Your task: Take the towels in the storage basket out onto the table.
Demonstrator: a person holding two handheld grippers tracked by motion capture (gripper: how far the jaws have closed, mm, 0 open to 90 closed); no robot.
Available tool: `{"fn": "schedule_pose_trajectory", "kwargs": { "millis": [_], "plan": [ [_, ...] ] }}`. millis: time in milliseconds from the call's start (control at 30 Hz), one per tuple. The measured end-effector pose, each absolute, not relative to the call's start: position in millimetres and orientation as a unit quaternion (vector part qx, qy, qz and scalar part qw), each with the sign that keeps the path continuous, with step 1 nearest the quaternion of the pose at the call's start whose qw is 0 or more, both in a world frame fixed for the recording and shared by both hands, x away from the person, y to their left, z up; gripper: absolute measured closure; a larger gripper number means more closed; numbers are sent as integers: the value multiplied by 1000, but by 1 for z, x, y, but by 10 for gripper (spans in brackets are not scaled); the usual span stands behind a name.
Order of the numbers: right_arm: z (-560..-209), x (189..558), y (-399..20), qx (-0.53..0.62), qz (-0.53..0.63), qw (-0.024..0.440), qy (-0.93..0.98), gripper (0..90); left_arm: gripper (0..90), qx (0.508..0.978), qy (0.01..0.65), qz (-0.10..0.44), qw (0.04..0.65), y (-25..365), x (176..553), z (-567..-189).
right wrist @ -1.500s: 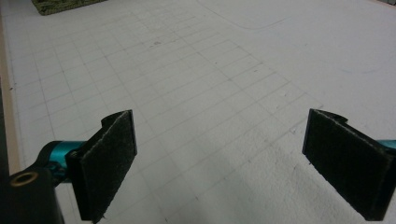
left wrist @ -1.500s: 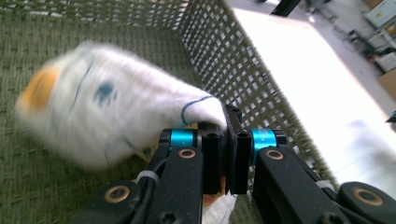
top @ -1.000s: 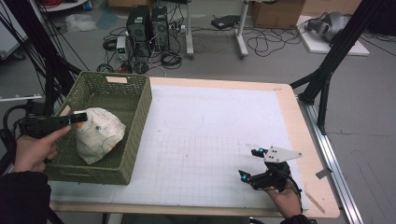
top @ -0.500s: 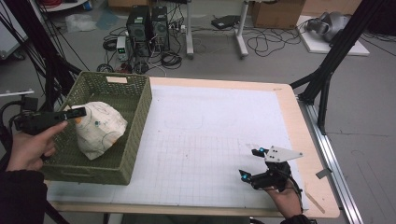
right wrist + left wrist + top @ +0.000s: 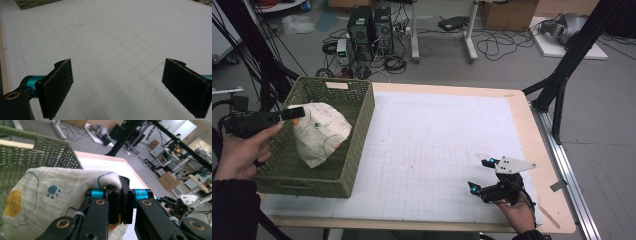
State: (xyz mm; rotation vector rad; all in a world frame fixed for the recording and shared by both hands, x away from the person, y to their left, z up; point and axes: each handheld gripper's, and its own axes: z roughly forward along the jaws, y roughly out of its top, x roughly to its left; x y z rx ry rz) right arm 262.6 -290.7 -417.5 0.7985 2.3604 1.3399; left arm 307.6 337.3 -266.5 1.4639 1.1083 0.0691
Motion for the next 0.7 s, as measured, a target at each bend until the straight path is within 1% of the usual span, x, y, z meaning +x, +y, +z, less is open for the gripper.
{"fn": "schedule_pose_trajectory", "kwargs": {
  "millis": [367, 700],
  "plan": [
    [-417, 263, -290, 278, 468, 157, 824, 91, 866, 647, 440, 21, 622, 308, 309, -240],
    [-417, 262, -290, 278, 468, 155, 824, 91, 866, 668, 413, 5, 620, 274, 316, -232]
  ]
}}
